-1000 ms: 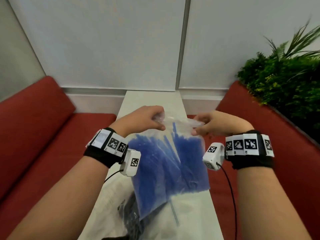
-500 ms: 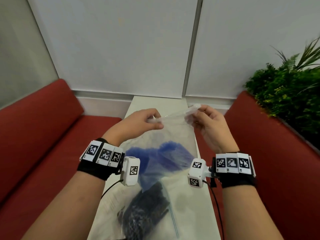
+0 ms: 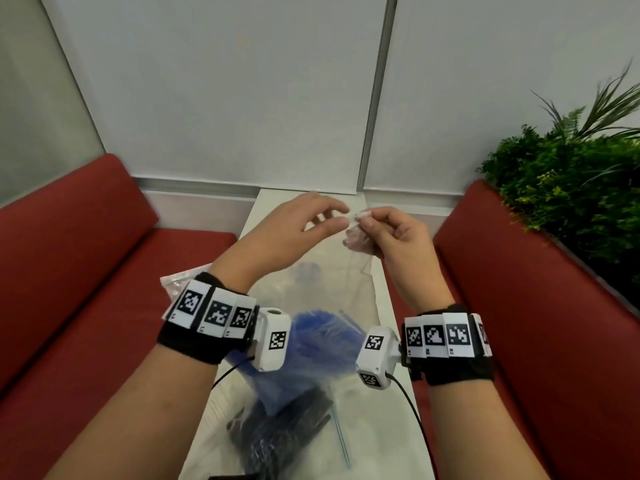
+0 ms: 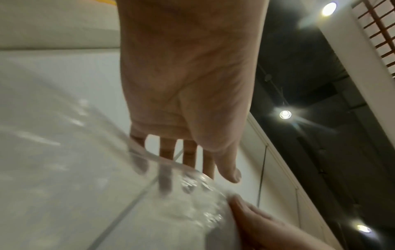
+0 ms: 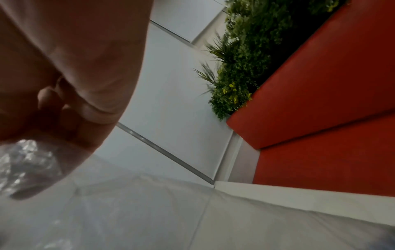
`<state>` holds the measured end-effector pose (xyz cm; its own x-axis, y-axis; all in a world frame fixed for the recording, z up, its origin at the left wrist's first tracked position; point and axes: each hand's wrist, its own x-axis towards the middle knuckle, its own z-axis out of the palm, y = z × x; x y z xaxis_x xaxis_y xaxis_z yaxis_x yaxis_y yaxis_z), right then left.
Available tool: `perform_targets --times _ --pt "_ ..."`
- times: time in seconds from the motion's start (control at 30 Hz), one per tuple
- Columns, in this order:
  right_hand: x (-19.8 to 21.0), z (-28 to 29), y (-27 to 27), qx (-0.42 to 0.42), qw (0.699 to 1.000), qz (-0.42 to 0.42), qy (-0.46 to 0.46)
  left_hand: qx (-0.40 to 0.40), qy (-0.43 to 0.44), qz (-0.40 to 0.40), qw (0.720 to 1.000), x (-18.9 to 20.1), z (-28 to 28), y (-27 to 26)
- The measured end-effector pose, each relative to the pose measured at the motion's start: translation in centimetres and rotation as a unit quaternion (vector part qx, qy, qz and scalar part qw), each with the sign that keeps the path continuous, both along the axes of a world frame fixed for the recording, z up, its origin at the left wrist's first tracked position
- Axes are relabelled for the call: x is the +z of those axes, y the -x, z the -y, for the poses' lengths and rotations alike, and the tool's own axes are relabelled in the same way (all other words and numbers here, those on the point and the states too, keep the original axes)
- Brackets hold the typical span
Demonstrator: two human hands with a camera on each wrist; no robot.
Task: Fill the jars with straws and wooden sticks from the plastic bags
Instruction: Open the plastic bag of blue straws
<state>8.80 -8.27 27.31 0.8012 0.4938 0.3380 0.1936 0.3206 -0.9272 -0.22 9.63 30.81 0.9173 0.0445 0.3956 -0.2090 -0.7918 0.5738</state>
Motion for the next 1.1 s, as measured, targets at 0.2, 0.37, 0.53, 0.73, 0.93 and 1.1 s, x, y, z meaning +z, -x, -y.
perform_targets --times 0.2,0.37,0.53,0.73,0.93,1.1 --pt "0.6 -0.2 0.8 -0.047 0.997 0.048 0.047 0.022 -0.039 0.120 0.992 0.5 2.9 -0.9" --pt "-0.2 0.5 0.7 -0.084 0.996 0.028 0.012 0.034 -0.102 0.105 0.989 0.6 3.3 -0.9" --pt "-0.7 1.9 0.0 -0.168 0.984 0.003 -0.063 0.081 -0.181 0.079 0.977 0.0 1.1 -0.3" --pt "-1.4 5.9 -2.2 -0.254 0.961 -0.049 -0.100 0.142 -0.189 -0.037 0.971 -2.2 -5.6 2.0" --pt "-2.1 7.3 -2.8 -0.277 0.952 -0.075 -0.107 0.138 -0.034 -0.120 0.983 -4.5 -8.9 3.6" --pt "-1.7 5.9 -1.3 -0.151 0.981 -0.111 -0.053 0.102 0.241 -0.056 0.964 -5.5 -6.2 2.8"
